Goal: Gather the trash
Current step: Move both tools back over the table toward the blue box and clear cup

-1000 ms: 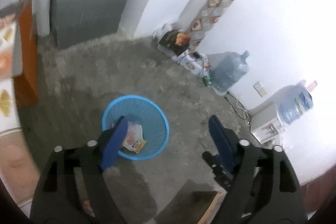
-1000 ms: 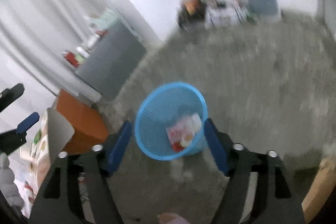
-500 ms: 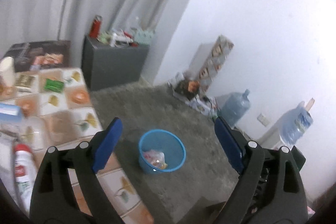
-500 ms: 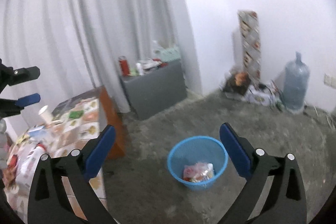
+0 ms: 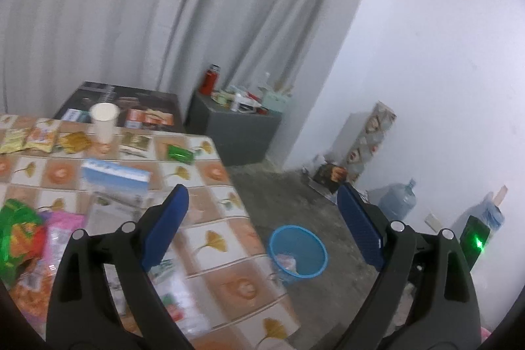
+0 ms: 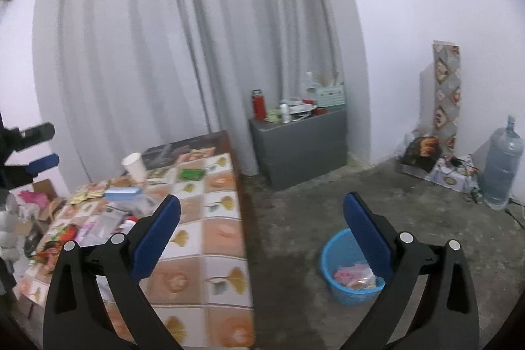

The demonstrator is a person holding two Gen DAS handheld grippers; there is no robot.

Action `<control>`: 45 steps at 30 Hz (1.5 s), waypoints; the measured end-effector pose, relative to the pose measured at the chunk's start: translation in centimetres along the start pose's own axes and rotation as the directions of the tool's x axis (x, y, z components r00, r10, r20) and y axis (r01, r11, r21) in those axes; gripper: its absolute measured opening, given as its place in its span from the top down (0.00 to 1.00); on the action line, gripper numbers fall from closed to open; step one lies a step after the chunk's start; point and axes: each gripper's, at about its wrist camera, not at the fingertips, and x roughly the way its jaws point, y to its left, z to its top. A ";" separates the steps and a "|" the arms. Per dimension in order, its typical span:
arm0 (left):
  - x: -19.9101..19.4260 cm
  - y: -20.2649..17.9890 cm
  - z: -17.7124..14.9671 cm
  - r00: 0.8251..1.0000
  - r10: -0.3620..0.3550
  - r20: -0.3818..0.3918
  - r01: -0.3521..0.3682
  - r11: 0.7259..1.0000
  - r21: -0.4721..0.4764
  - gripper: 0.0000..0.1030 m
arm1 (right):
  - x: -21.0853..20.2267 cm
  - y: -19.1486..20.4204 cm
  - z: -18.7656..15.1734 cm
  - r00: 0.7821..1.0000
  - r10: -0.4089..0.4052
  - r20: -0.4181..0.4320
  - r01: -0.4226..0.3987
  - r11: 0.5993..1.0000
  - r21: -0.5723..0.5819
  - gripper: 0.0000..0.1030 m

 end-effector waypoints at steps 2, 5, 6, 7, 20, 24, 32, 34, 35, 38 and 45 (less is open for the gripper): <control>-1.3 1.1 -0.2 1.000 0.020 0.013 -0.020 1.000 -0.004 0.15 | 0.0 0.7 0.0 1.000 0.025 -0.006 -0.025 1.000 0.003 0.06; -3.3 2.5 -0.6 0.998 0.059 0.038 -0.059 0.998 -0.007 0.15 | -0.2 1.5 0.1 0.999 0.039 -0.016 -0.039 0.999 0.004 0.06; -4.0 3.2 -0.7 0.996 0.076 0.047 -0.075 0.997 -0.011 0.15 | -0.3 1.5 0.1 0.999 0.037 -0.018 -0.037 0.999 0.007 0.06; -4.6 3.8 -0.8 0.994 0.093 0.054 -0.092 0.996 -0.019 0.15 | -0.3 1.3 0.0 0.999 0.034 -0.023 -0.034 0.999 0.013 0.06; -7.2 10.7 -2.6 0.967 0.256 0.005 -0.254 0.961 -0.108 0.15 | 4.6 0.8 -2.0 0.978 0.122 -0.168 -0.103 0.987 0.122 0.06; -5.2 12.0 -3.2 0.965 0.257 -0.048 -0.261 0.959 -0.109 0.15 | 6.8 1.5 -3.0 0.964 0.153 -0.218 -0.126 0.983 0.133 0.06; -0.7 13.3 -0.8 0.951 0.275 -0.139 -0.286 0.956 -0.067 0.16 | 11.3 3.8 -3.5 0.933 0.220 -0.285 -0.193 0.974 0.121 0.06; 0.6 13.3 0.3 0.947 0.277 -0.161 -0.283 0.959 -0.018 0.18 | 12.6 4.7 -3.5 0.920 0.248 -0.303 -0.226 0.968 0.107 0.06; 1.6 13.1 0.8 0.942 0.292 -0.167 -0.289 0.956 0.043 0.18 | 13.0 4.9 -3.4 0.915 0.261 -0.308 -0.240 0.965 0.103 0.06; 4.8 12.3 1.6 0.917 0.361 -0.172 -0.302 0.907 0.293 0.20 | 15.1 6.1 -2.8 0.891 0.313 -0.328 -0.301 0.949 0.090 0.07; 12.5 12.7 1.3 0.886 0.391 -0.249 -0.143 0.741 0.656 0.20 | 20.8 9.4 -1.5 0.831 0.384 -0.402 -0.410 0.912 0.023 0.18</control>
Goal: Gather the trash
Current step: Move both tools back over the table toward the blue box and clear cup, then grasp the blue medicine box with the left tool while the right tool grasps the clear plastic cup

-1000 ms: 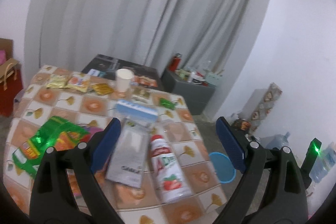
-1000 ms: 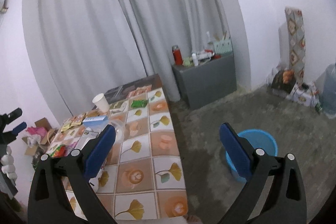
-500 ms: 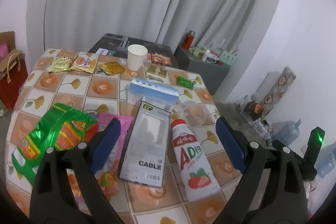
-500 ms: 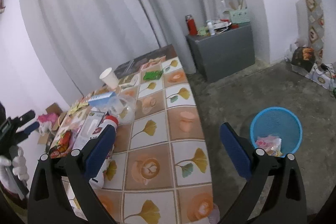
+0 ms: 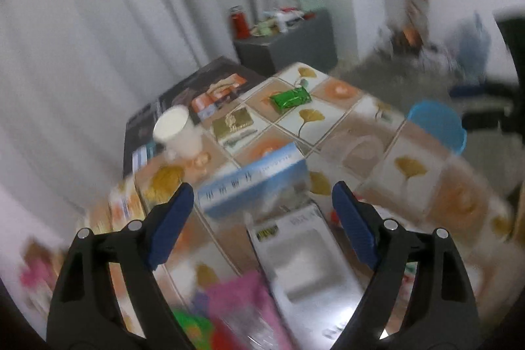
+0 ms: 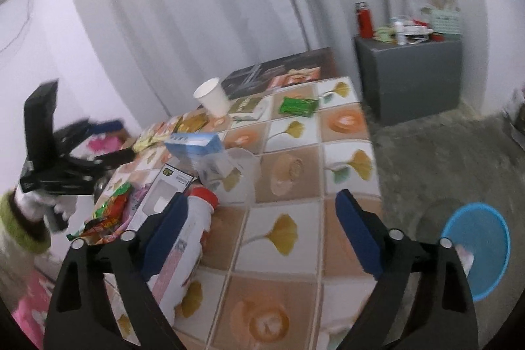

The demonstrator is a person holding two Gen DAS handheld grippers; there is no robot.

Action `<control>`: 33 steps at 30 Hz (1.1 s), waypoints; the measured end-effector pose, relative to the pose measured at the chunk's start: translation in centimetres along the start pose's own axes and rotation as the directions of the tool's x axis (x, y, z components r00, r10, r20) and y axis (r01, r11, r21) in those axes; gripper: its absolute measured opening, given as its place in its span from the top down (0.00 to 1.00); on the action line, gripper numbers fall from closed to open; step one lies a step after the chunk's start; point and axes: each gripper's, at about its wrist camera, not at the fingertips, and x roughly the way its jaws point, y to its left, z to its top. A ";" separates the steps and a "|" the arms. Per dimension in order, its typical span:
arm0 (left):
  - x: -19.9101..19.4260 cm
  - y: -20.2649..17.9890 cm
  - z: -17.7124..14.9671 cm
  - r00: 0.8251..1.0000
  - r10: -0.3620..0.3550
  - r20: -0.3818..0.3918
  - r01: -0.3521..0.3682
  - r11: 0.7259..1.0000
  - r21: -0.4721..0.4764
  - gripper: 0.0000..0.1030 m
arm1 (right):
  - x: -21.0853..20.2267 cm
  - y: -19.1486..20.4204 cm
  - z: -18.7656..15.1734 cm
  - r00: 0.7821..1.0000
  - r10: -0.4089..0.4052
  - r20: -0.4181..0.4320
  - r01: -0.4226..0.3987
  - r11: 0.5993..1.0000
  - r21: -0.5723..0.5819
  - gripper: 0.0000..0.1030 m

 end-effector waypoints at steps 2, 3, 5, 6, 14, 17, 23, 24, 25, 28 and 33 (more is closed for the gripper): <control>1.6 -0.3 0.6 1.000 -0.024 -0.017 0.025 0.997 0.077 0.20 | 2.0 0.2 0.9 0.999 0.028 -0.039 -0.029 0.999 -0.024 0.23; 2.8 -0.4 0.9 0.998 -0.051 -0.038 0.055 0.991 0.119 0.20 | 2.9 0.2 1.2 0.998 0.033 -0.057 -0.035 0.999 -0.031 0.24; 4.1 -0.3 1.2 0.995 -0.076 -0.059 0.085 0.983 0.162 0.20 | 4.7 0.4 1.7 0.994 0.045 -0.095 -0.050 0.997 -0.053 0.27; 5.1 -0.1 1.5 0.994 -0.082 -0.072 0.095 0.978 0.186 0.20 | 5.5 0.4 2.0 0.993 0.048 -0.112 -0.056 0.997 -0.062 0.28; 10.4 0.5 1.9 0.955 -0.163 -0.249 0.238 0.921 0.309 0.20 | 10.8 0.6 2.9 0.967 0.097 -0.235 -0.118 0.990 -0.076 0.41; 11.9 0.2 1.6 0.942 -0.169 -0.291 0.268 0.901 0.342 0.21 | 12.0 0.6 3.0 0.960 0.101 -0.260 -0.124 0.990 -0.071 0.48; 13.6 0.2 1.6 0.933 -0.180 -0.310 0.294 0.880 0.373 0.43 | 13.7 0.7 2.7 0.949 0.067 -0.308 -0.098 0.991 -0.088 0.68; 13.6 0.3 1.7 0.933 -0.186 -0.309 0.299 0.879 0.372 0.45 | 13.8 0.7 2.6 0.948 0.062 -0.312 -0.094 0.991 -0.091 0.74; 13.7 0.4 1.8 0.933 -0.191 -0.305 0.302 0.877 0.375 0.48 | 14.0 0.8 2.5 0.947 0.053 -0.316 -0.087 0.992 -0.095 0.77; 13.5 0.6 1.9 0.937 -0.191 -0.294 0.301 0.868 0.395 0.57 | 14.0 1.1 2.2 0.950 0.014 -0.313 -0.056 0.991 -0.124 0.85; 12.9 1.4 2.3 0.951 -0.179 -0.253 0.269 0.882 0.387 0.70 | 13.5 1.0 2.5 0.957 0.018 -0.290 -0.049 0.994 -0.101 0.94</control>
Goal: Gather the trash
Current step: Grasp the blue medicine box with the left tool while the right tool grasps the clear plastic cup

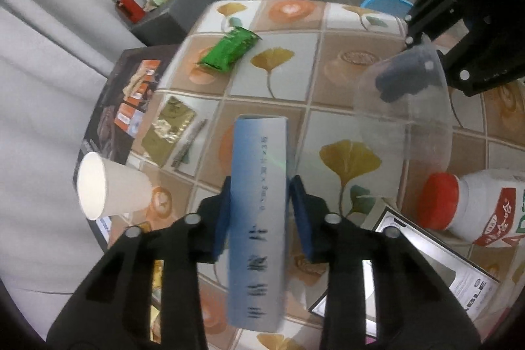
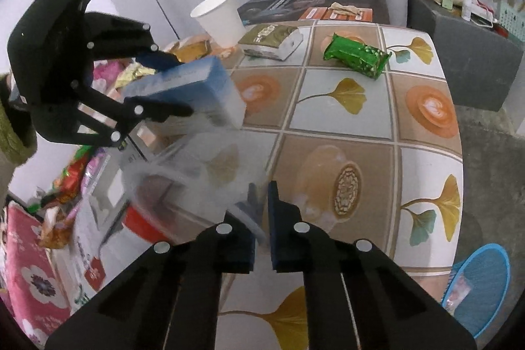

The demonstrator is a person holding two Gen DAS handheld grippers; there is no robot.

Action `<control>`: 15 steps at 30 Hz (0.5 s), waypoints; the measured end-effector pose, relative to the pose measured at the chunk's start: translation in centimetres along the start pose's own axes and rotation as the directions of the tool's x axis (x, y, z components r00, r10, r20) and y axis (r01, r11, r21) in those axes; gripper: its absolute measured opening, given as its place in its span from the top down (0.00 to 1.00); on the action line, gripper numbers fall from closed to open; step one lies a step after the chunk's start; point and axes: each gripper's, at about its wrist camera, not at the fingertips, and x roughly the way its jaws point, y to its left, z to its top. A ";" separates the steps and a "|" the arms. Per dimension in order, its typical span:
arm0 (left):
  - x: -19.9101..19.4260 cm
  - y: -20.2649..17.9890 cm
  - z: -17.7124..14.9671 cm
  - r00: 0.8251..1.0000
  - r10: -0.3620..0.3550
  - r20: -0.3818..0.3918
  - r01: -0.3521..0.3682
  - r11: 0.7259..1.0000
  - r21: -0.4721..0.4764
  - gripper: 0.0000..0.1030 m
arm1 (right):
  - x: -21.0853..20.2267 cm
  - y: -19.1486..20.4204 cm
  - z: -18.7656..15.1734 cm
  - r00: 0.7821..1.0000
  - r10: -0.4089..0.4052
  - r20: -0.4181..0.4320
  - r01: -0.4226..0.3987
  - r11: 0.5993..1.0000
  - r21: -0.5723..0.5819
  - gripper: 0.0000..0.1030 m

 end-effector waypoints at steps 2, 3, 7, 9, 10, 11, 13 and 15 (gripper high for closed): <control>-0.7 0.6 0.0 0.999 0.022 0.026 -0.021 0.999 -0.032 0.70 | -0.6 -0.1 0.2 1.000 -0.006 0.019 0.006 1.000 0.013 0.94; -1.2 0.9 0.0 0.998 0.040 0.042 -0.037 0.998 -0.054 0.71 | -0.9 -0.1 0.3 1.000 -0.007 0.029 0.006 1.000 0.022 0.94; -3.5 1.8 0.0 0.988 0.116 0.104 -0.101 0.985 -0.136 0.72 | -2.9 -0.4 0.6 0.997 -0.023 0.080 0.019 0.998 0.059 0.94; -5.2 2.1 0.0 0.977 0.167 0.135 -0.140 0.972 -0.187 0.72 | -4.6 -0.6 0.6 0.993 -0.034 0.114 0.025 0.997 0.080 0.94; -6.0 2.2 0.1 0.972 0.183 0.148 -0.150 0.966 -0.210 0.72 | -5.4 -0.7 0.5 0.991 -0.036 0.131 0.025 0.996 0.090 0.94; -7.1 2.3 0.1 0.966 0.197 0.167 -0.155 0.959 -0.235 0.72 | -6.3 -0.7 0.3 0.988 -0.038 0.149 0.023 0.995 0.101 0.94; -9.8 2.0 0.1 0.949 0.218 0.229 -0.150 0.948 -0.281 0.72 | -8.4 -0.9 -0.2 0.980 -0.043 0.193 0.017 0.990 0.136 0.94; -12.3 1.1 0.1 0.932 0.227 0.284 -0.137 0.943 -0.303 0.72 | -10.4 -1.1 -1.1 0.972 -0.050 0.231 0.010 0.985 0.170 0.94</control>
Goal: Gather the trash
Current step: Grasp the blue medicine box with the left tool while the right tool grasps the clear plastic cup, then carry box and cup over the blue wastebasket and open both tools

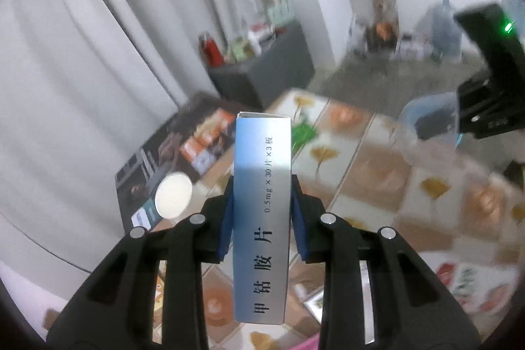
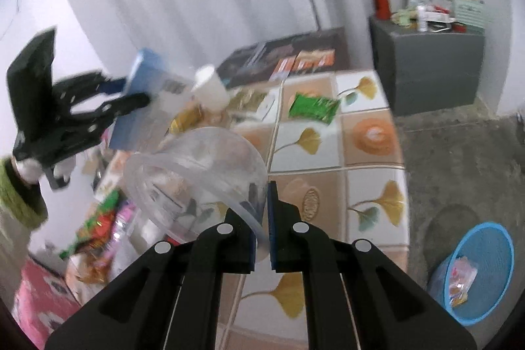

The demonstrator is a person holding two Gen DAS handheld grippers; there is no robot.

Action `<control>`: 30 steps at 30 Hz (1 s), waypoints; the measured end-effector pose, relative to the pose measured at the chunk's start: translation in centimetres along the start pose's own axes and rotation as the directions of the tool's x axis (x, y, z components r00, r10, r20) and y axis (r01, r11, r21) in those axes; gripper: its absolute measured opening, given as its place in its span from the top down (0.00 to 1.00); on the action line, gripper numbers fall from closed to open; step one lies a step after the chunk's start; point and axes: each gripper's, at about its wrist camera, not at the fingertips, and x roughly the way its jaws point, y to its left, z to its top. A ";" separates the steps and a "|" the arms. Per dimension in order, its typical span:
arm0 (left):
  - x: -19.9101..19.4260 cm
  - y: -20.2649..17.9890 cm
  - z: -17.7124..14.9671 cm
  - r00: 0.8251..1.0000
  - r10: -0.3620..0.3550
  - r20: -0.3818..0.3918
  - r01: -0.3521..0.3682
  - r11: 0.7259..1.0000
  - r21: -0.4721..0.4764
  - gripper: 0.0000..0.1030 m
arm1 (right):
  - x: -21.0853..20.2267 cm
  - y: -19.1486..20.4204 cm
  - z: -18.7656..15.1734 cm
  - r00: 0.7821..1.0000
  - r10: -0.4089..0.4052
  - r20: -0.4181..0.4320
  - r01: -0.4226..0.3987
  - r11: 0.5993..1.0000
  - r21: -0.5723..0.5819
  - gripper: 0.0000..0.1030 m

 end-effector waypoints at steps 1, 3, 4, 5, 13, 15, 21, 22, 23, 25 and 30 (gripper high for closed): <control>-1.0 -0.3 0.2 1.000 -0.004 0.013 0.004 1.000 -0.009 0.72 | -1.6 -0.2 -0.4 1.000 -0.003 0.027 0.002 1.000 0.022 0.94; -3.1 -1.2 0.8 0.999 -0.001 0.045 0.002 0.999 -0.038 0.72 | -4.4 -0.7 -1.5 0.997 -0.008 0.072 0.003 0.998 0.066 0.94; -4.0 -1.6 1.0 0.998 -0.011 0.062 0.015 0.998 -0.055 0.72 | -5.3 -0.9 -2.1 0.996 -0.009 0.086 0.001 0.996 0.085 0.94; -4.8 -2.0 1.1 0.997 -0.023 0.077 0.030 0.996 -0.081 0.72 | -6.4 -1.3 -2.9 0.995 -0.012 0.099 0.001 0.994 0.110 0.94; -6.8 -7.5 4.1 0.971 -0.197 0.134 0.222 0.951 -0.215 0.73 | -14.1 -5.2 -8.7 0.982 -0.079 0.174 0.027 0.959 0.281 0.94; -6.7 -9.7 5.4 0.962 -0.234 0.143 0.261 0.941 -0.216 0.73 | -15.8 -6.4 -9.7 0.978 -0.100 0.185 0.037 0.948 0.315 0.94; -4.7 -16.7 9.6 0.945 -0.301 0.130 0.323 0.925 -0.199 0.73 | -20.5 -10.0 -12.2 0.955 -0.176 0.240 0.065 0.910 0.409 0.94; -4.2 -17.9 10.3 0.945 -0.303 0.120 0.322 0.926 -0.196 0.73 | -20.9 -10.5 -12.5 0.952 -0.185 0.245 0.068 0.905 0.420 0.94; -3.6 -19.1 10.9 0.944 -0.311 0.107 0.327 0.926 -0.189 0.73 | -21.3 -11.0 -12.7 0.948 -0.196 0.249 0.073 0.900 0.430 0.94; -2.6 -21.0 11.9 0.944 -0.318 0.092 0.330 0.926 -0.184 0.73 | -22.3 -12.1 -13.5 0.941 -0.217 0.259 0.079 0.887 0.456 0.94; 0.7 -25.2 14.1 0.929 -0.367 0.045 0.369 0.910 -0.190 0.73 | -24.2 -14.9 -15.3 0.928 -0.253 0.275 0.079 0.852 0.518 0.94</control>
